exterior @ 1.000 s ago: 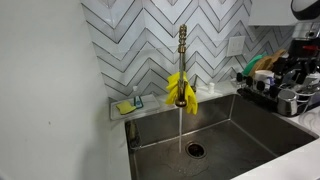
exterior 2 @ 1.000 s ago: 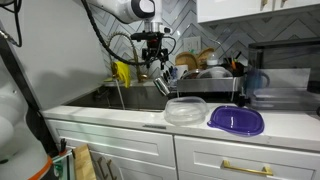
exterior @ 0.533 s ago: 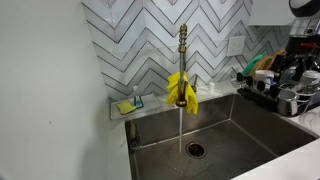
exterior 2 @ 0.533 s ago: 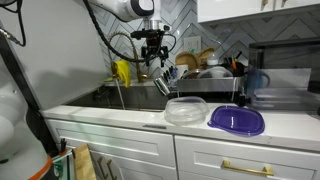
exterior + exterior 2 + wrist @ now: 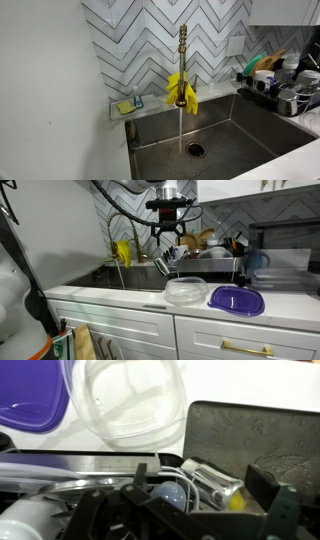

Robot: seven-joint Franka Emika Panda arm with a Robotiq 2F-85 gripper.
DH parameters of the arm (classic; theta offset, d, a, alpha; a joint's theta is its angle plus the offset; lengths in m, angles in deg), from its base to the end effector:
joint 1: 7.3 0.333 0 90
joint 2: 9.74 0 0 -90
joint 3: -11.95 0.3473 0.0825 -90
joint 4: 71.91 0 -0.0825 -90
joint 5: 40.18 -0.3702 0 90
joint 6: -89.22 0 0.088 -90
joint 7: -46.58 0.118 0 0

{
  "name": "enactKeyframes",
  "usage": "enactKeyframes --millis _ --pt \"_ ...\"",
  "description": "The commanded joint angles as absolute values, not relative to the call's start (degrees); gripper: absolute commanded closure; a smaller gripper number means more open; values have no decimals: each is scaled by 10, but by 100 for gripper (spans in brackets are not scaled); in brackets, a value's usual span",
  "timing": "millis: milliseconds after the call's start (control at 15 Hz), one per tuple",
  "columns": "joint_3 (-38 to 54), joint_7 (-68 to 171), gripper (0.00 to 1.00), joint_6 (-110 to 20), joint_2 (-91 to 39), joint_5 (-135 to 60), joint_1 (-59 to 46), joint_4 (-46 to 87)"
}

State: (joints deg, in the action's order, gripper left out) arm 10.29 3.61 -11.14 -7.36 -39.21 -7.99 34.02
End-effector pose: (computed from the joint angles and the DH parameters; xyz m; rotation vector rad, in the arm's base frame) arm 0.5280 -0.0236 0.5542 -2.9363 -1.0927 0.0898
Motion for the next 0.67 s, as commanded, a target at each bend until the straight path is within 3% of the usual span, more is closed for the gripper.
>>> enactKeyframes --millis 0,400,600 --pt "79 -82 0 -133 -38 -372 -99 390" --pt "52 -99 0 -234 -34 -372 -121 478" --pt "52 -107 0 -219 -52 -377 -120 456"
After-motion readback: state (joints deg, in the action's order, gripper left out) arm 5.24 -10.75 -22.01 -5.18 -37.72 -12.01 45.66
